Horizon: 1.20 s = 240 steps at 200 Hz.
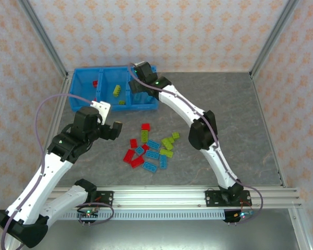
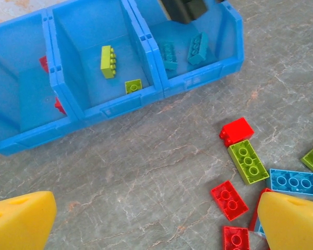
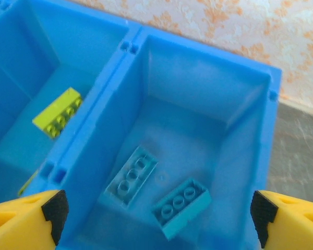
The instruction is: Sort the legos into containers by color
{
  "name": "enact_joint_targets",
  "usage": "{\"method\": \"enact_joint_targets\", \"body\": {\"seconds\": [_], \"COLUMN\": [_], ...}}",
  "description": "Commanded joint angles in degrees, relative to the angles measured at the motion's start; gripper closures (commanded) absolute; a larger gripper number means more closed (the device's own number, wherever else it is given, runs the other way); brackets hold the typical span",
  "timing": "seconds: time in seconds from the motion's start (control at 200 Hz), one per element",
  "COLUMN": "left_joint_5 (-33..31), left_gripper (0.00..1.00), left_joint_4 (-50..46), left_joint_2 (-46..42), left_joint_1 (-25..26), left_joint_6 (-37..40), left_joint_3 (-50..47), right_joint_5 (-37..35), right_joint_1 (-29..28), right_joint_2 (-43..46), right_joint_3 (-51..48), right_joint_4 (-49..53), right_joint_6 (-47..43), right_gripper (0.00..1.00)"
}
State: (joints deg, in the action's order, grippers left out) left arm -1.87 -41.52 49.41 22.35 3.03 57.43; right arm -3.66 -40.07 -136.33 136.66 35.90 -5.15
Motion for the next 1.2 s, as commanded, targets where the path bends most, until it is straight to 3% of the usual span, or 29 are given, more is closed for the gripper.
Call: {"method": "enact_joint_targets", "body": {"seconds": [0.0,0.23,0.335,0.405,0.581,0.666,0.776,1.066,1.196], "left_joint_5": [-2.6,-1.0,-1.6,1.6,5.5,5.4,4.2,3.7,3.4], "left_gripper": [0.0,0.0,0.0,0.01,0.1,0.11,0.12,0.13,0.25], "left_joint_4": [1.4,-0.5,-5.9,-6.7,1.6,6.5,9.2,13.5,13.5], "left_joint_2": [0.9,5.5,10.4,13.2,20.2,26.2,36.7,56.2,59.3], "left_joint_1": [-0.5,-0.5,-0.3,0.0,2.9,5.1,7.5,8.4,8.4], "left_joint_6": [-0.4,-5.0,-16.8,-22.4,-38.0,-42.6,-42.7,-40.4,-40.1], "left_joint_3": [-1.0,1.2,4.8,4.8,2.2,2.9,7.3,16.5,17.0], "right_joint_5": [2.1,12.6,16.0,17.0,21.4,22.9,22.4,17.3,16.5], "right_joint_1": [-0.3,-0.4,-0.7,-1.0,-1.1,-1.6,-2.6,-3.1,-3.1], "right_joint_2": [13.4,41.1,53.6,62.3,78.0,82.3,84.8,85.4,85.4], "right_joint_3": [-7.2,-39.2,-53.3,-62.7,-79.4,-84.9,-89.0,-89.0,-89.0], "right_joint_4": [6.3,7.7,7.9,6.5,3.1,1.1,0.1,1.8,1.7], "right_joint_6": [2.4,8.7,13.7,18.2,27.2,31.2,34.5,35.5,35.6], "right_gripper": [0.09,0.09,0.07,0.05,0.02,0.02,0.01,0.0,0.0]}}
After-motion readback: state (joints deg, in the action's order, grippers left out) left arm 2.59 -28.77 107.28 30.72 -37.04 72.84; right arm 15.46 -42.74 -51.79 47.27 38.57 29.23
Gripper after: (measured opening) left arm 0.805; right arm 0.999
